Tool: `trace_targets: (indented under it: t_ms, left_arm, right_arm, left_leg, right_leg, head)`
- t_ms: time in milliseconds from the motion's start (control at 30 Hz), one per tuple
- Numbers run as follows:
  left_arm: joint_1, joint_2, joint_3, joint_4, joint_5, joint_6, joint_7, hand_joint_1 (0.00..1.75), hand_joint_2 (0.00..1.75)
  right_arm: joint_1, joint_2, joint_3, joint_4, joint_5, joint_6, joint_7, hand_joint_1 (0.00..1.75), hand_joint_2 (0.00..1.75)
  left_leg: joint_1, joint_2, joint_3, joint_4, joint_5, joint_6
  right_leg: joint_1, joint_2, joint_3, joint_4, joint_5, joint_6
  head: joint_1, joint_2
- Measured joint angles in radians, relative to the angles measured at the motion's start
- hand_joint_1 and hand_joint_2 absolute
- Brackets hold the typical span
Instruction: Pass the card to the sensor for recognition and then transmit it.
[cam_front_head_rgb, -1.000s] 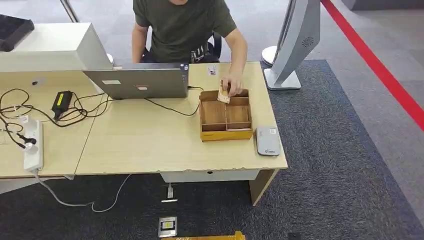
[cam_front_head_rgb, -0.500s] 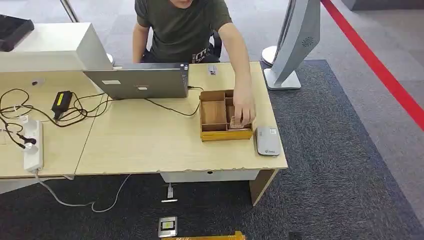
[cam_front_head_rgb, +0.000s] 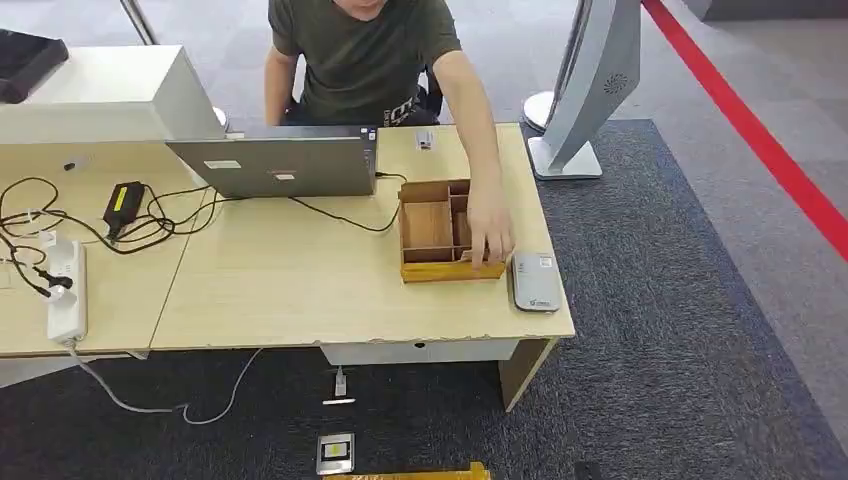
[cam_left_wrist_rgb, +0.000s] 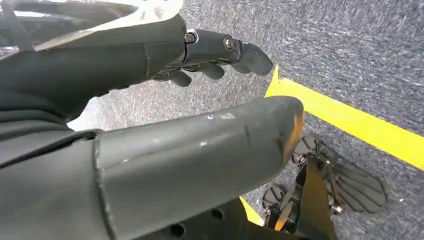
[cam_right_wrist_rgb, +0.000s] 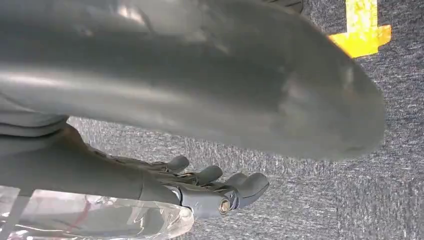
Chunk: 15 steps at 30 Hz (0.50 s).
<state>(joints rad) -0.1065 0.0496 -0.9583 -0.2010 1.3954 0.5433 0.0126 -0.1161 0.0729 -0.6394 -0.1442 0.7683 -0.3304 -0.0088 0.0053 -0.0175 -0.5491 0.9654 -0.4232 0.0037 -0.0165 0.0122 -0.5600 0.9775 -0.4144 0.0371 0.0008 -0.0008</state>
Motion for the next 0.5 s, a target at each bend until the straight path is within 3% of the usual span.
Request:
trace_targets:
  t_ms: [500]
  left_arm:
    - [0.000,-0.013,0.009,0.000,0.008,-0.023,-0.019,0.00,0.00]
  right_arm:
    - [-0.002,-0.010,-0.002,0.009,0.018,0.046,0.008,0.00,0.00]
  left_leg:
    - [0.000,0.000,0.000,0.000,0.000,0.000]
  right_leg:
    - [0.000,0.000,0.000,0.000,0.000,0.000]
  head:
    - [0.000,0.000]
